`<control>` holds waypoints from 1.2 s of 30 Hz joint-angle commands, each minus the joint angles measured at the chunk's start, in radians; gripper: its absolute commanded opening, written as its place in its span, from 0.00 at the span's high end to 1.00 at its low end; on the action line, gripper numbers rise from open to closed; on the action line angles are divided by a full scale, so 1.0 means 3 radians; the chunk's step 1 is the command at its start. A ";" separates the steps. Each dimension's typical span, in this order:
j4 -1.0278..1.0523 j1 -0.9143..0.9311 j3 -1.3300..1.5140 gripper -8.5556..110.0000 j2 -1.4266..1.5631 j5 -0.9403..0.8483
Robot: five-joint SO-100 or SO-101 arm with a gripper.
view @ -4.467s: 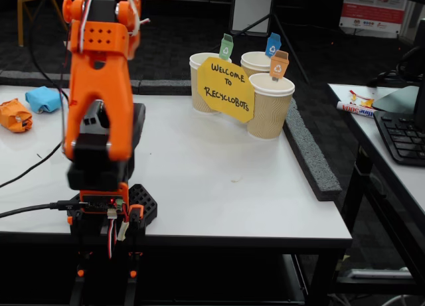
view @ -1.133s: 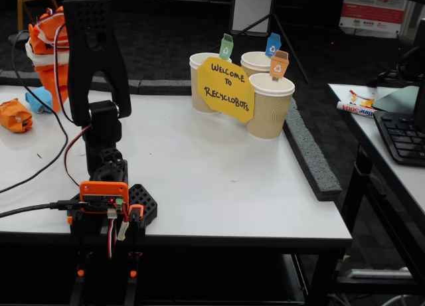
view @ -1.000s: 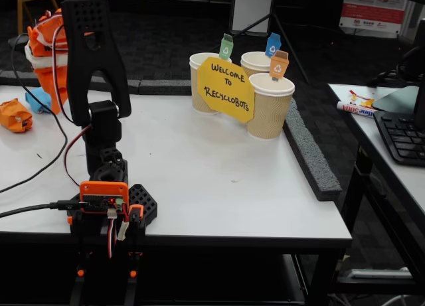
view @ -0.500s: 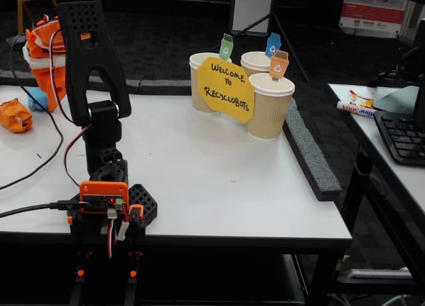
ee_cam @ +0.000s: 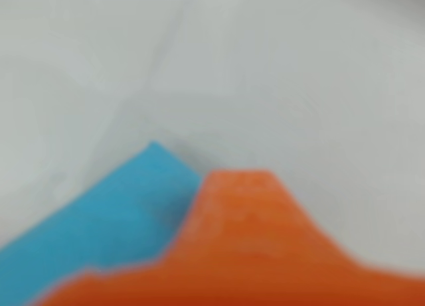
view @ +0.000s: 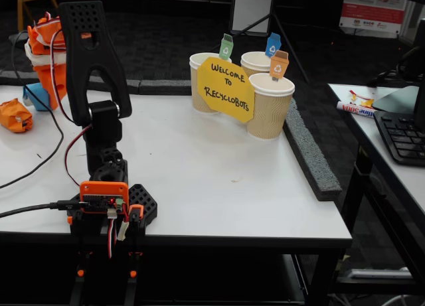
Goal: Sort rubbish by color.
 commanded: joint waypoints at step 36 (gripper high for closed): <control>0.1309 0.0731 0.2398 0.93 0.6264 -0.0077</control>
